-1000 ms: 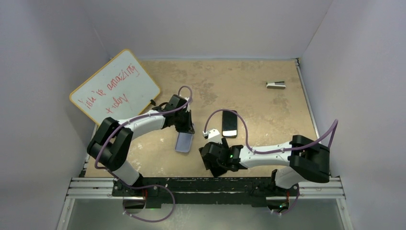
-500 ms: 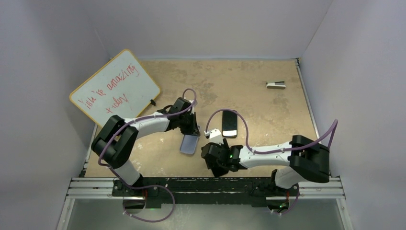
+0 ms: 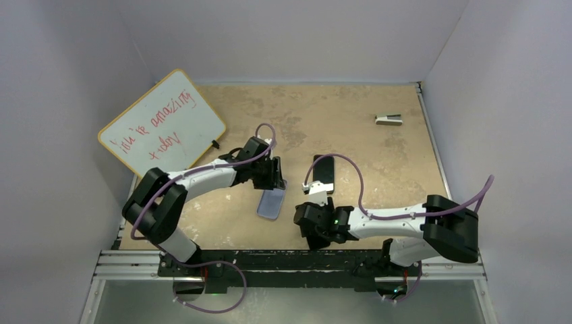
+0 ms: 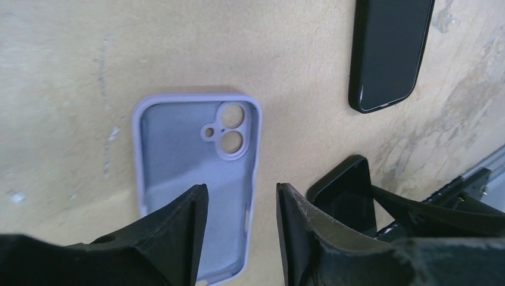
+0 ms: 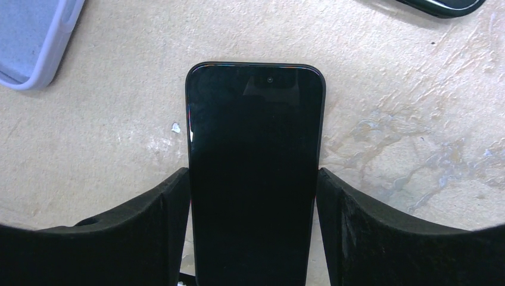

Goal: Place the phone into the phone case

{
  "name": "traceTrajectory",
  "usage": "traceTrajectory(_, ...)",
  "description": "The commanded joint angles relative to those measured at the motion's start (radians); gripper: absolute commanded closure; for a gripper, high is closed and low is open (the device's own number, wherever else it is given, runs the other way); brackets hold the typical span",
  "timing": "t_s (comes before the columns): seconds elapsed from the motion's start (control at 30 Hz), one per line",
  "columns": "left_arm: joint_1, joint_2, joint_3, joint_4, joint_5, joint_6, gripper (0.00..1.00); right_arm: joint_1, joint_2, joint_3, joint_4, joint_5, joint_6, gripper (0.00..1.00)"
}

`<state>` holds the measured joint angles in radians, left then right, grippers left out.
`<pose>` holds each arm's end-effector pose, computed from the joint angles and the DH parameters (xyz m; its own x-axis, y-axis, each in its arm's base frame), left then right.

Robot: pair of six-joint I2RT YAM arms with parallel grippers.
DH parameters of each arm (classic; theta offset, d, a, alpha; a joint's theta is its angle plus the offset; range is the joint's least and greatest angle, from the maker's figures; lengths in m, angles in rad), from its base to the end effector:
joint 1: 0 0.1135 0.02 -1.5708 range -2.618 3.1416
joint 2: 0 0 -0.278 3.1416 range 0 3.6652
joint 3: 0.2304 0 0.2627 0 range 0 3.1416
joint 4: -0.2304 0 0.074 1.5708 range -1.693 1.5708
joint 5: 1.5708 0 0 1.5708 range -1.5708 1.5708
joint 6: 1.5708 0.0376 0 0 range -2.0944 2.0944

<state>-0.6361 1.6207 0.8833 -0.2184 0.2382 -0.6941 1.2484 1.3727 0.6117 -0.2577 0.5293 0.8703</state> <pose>0.2580 -0.2016 0.1733 -0.9444 -0.0754 -0.3202 0.1076 0.8491 -0.5172 0.0965 0.2289 0.1625 -0.7356 -0.1194 -0.6668 -0.2674 0.9556 0.1239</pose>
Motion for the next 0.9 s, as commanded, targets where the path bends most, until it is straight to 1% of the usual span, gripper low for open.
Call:
traceTrajectory(0.0,0.012,-0.100,0.039,-0.124,-0.145,0.092,0.52,-0.020,-0.010,-0.037,-0.068,-0.024,0.031,0.48)
traceTrajectory(0.07,0.017,-0.113,0.027,-0.159,-0.210,0.114,0.52,-0.025,-0.011,-0.032,-0.070,-0.020,0.030,0.49)
traceTrajectory(0.13,0.024,-0.112,0.010,-0.171,-0.224,0.129,0.52,-0.033,-0.015,-0.034,-0.066,-0.019,0.037,0.51)
traceTrajectory(0.27,0.036,-0.088,-0.029,-0.149,-0.192,0.135,0.53,-0.059,-0.034,-0.053,-0.025,-0.047,0.030,0.53)
traceTrajectory(0.47,0.037,-0.056,-0.051,-0.122,-0.151,0.144,0.57,-0.078,-0.041,-0.029,-0.034,-0.048,0.014,0.55)
traceTrajectory(0.53,0.037,-0.056,-0.066,-0.107,-0.128,0.141,0.59,-0.085,-0.045,-0.021,-0.035,-0.051,0.012,0.56)
traceTrajectory(0.67,0.038,-0.065,-0.129,-0.024,-0.058,0.114,0.64,-0.104,-0.075,-0.043,0.013,-0.089,0.014,0.58)
traceTrajectory(0.87,0.024,-0.086,-0.222,0.128,0.101,0.027,0.70,-0.117,-0.086,-0.050,0.022,-0.104,0.016,0.59)
